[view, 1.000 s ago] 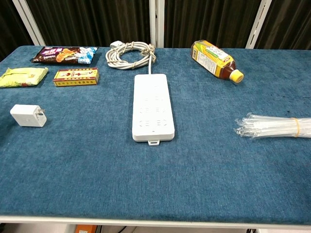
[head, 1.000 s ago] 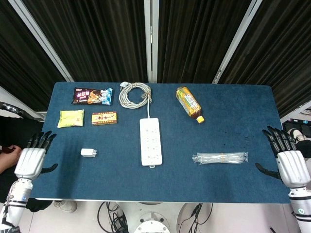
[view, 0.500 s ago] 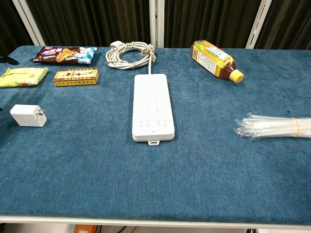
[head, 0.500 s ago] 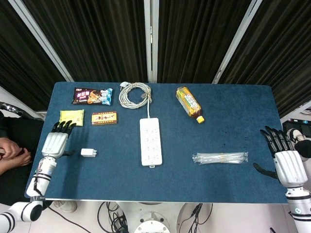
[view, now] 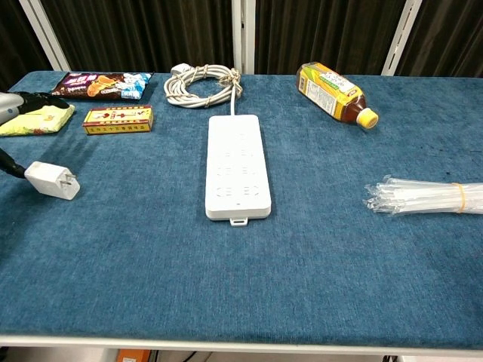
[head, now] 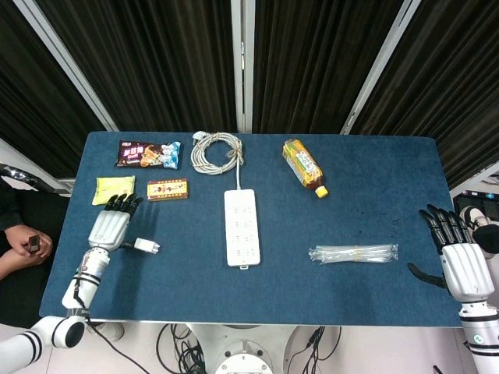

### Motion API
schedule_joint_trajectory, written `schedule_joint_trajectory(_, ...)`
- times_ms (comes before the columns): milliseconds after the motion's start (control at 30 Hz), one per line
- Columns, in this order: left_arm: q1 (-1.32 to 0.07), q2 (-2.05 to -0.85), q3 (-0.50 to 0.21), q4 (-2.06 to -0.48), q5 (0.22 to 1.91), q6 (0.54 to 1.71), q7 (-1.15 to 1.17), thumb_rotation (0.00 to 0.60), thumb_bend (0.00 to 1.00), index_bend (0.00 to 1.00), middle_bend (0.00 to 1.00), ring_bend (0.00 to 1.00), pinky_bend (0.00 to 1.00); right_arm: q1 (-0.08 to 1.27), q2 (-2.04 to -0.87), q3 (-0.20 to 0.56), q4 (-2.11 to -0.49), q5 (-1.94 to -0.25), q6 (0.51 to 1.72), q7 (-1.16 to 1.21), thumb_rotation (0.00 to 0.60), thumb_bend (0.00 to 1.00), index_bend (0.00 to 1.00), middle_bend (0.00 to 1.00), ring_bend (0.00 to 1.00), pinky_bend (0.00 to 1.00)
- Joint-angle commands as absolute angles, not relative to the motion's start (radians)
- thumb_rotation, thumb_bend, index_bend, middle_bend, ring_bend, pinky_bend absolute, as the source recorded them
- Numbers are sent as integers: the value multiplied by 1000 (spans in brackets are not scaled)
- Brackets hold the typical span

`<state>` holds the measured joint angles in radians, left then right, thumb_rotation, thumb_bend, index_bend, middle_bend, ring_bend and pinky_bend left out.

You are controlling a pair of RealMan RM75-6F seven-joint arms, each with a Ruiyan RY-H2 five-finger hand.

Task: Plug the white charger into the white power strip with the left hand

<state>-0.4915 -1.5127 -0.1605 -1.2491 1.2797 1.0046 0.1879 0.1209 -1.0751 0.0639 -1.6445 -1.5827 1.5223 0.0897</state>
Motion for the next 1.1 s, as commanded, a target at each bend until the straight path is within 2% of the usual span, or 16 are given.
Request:
schedule_joint_trajectory(33, -507, -1516, -164, -1271, 1280, 1009, 211, 600, 140, 88, 11, 0, 0, 122, -1076, 64, -1641, -1583, 1520, 95, 600, 67, 0, 32, 0, 0)
schedule_joint_trajectory(700, -548, -1483, -137, -1451, 1222, 1020, 420, 600, 140, 87, 11, 0, 0, 109, -1078, 64, -1605, -1576, 1528, 139, 600, 67, 0, 32, 0, 0)
schedule_joint_trajectory(967, -511, -1384, -108, -1573, 1219, 1073, 447, 600, 142, 87, 11, 0, 0, 109, -1077, 64, -1600, -1584, 1532, 148, 600, 67, 0, 32, 0, 0)
schedule_joint_trajectory(1100, -498, -1355, -65, -1605, 1298, 1075, 376, 600, 141, 127, 34, 0, 0, 111, -1079, 63, -1598, -1589, 1531, 150, 600, 67, 0, 32, 0, 0)
